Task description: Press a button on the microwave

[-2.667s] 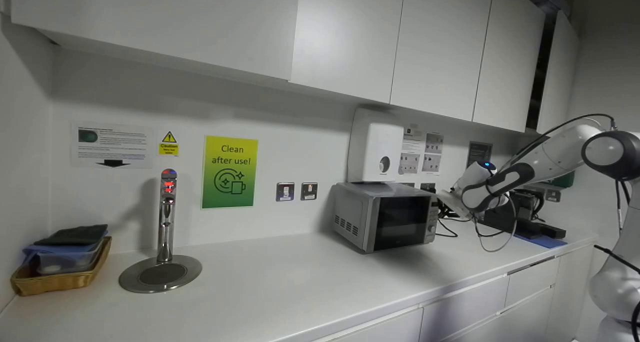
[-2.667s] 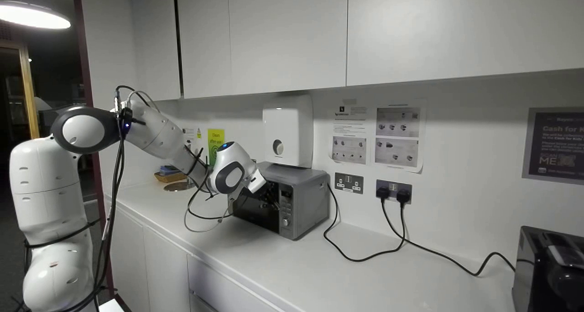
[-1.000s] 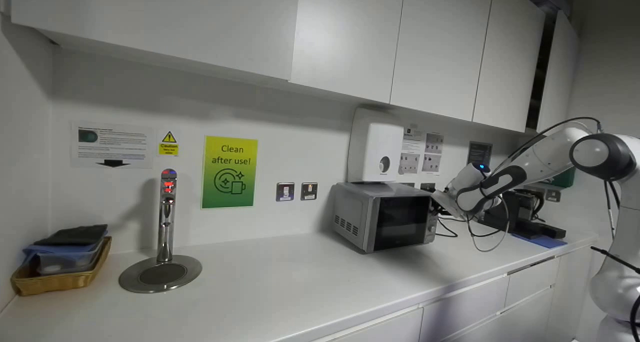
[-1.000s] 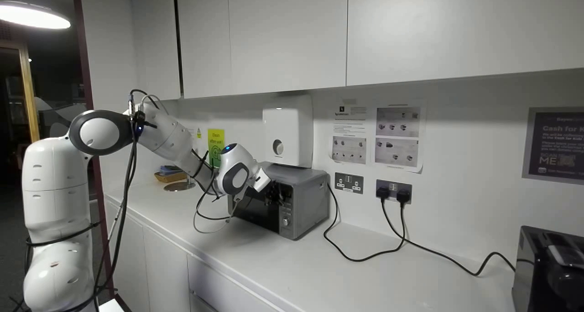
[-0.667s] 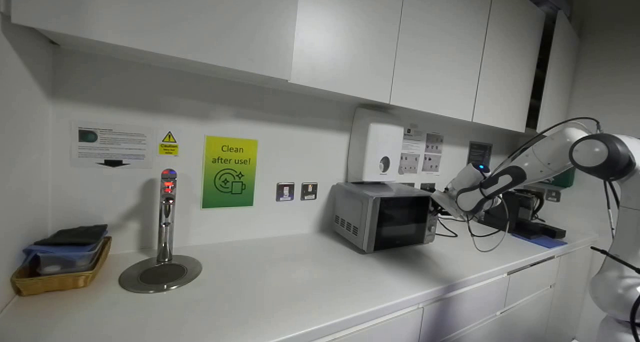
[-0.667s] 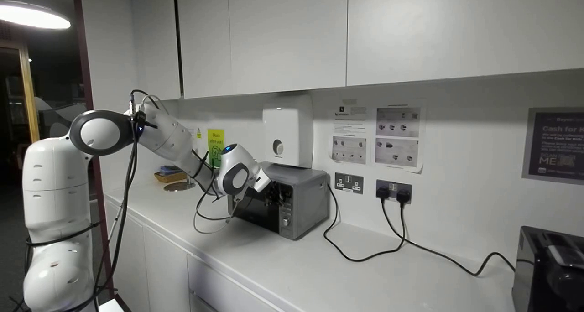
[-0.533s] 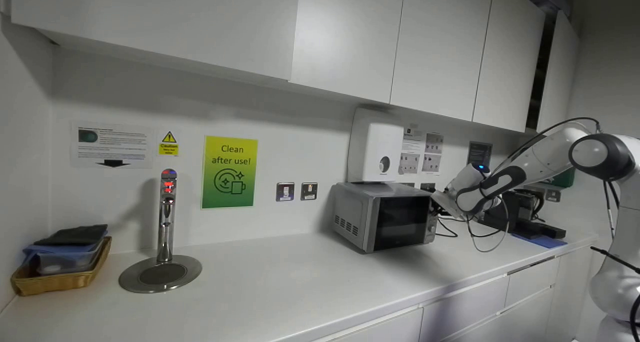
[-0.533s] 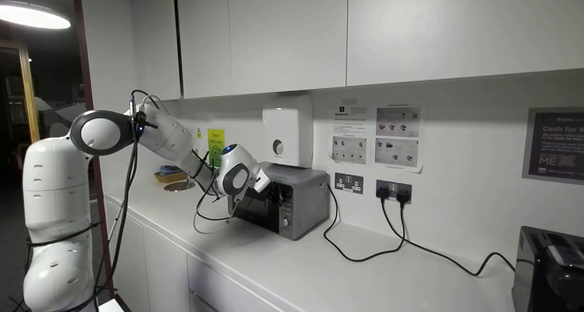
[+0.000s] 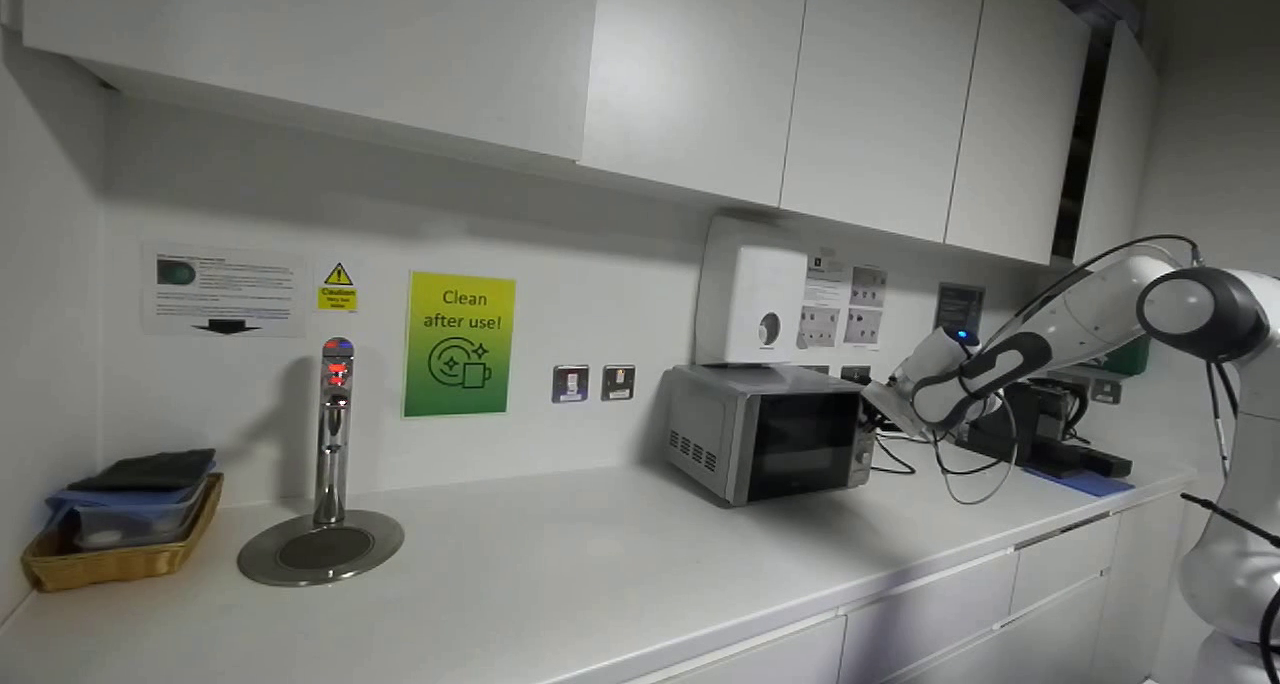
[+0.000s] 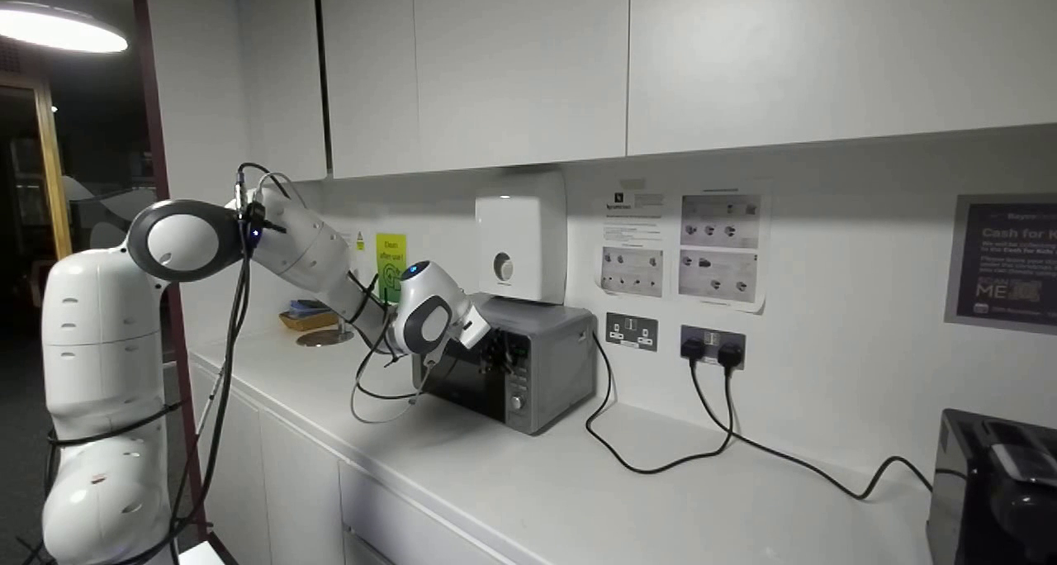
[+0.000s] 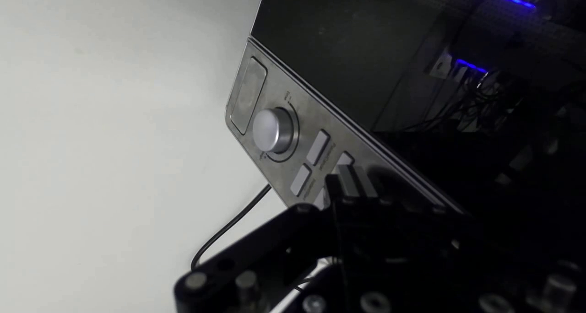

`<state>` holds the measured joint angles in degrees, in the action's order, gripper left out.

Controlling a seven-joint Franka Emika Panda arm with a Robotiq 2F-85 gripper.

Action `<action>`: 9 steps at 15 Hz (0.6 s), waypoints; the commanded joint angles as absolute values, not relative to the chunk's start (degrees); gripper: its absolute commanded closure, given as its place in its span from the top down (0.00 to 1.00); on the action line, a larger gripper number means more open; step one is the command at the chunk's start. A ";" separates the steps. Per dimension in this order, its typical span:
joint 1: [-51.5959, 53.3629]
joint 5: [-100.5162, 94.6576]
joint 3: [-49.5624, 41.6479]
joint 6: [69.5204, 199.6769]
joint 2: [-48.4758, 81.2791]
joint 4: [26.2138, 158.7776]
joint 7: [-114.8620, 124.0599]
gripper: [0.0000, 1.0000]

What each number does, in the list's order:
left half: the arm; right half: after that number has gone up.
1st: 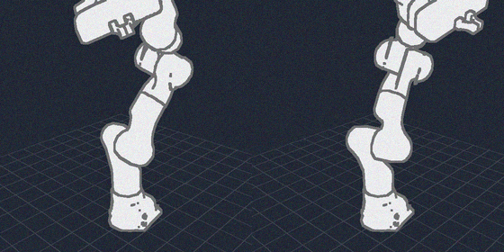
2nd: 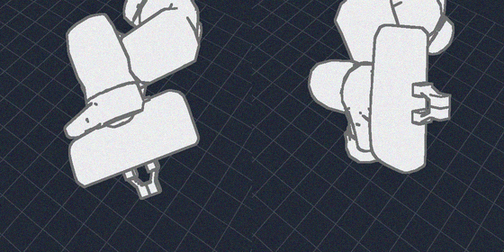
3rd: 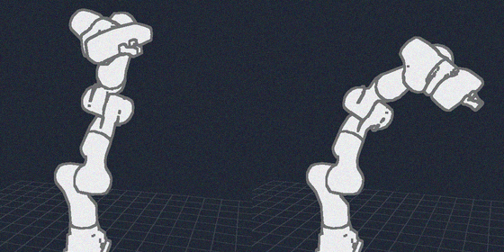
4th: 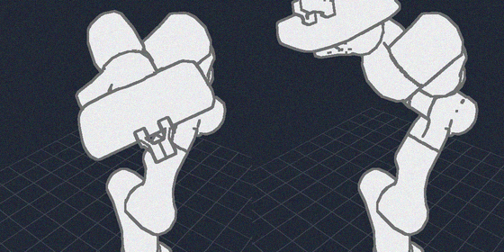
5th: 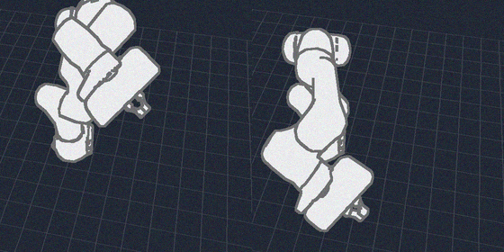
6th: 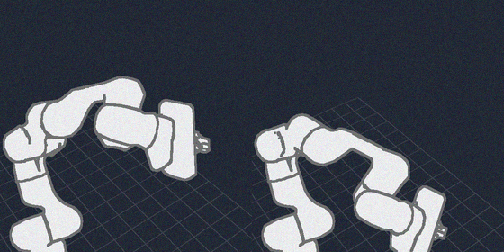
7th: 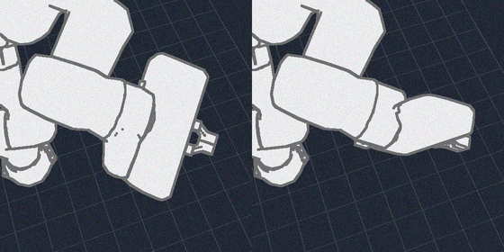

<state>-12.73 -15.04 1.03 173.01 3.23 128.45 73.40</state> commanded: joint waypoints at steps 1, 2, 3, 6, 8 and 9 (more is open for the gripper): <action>-12.52 -16.11 0.84 175.09 4.78 126.03 74.41 0.00; -12.56 -16.16 0.84 174.95 4.50 126.38 74.11 0.00; -12.64 -16.59 0.73 174.61 3.96 126.99 73.71 0.00; -12.88 -15.03 1.35 173.14 2.09 128.91 70.32 0.00; -13.02 -13.77 1.83 172.73 0.76 130.41 66.71 0.00; -13.07 -12.66 2.23 172.34 -0.02 131.26 64.20 0.00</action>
<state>-12.73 -14.86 1.21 173.00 2.99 128.83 69.91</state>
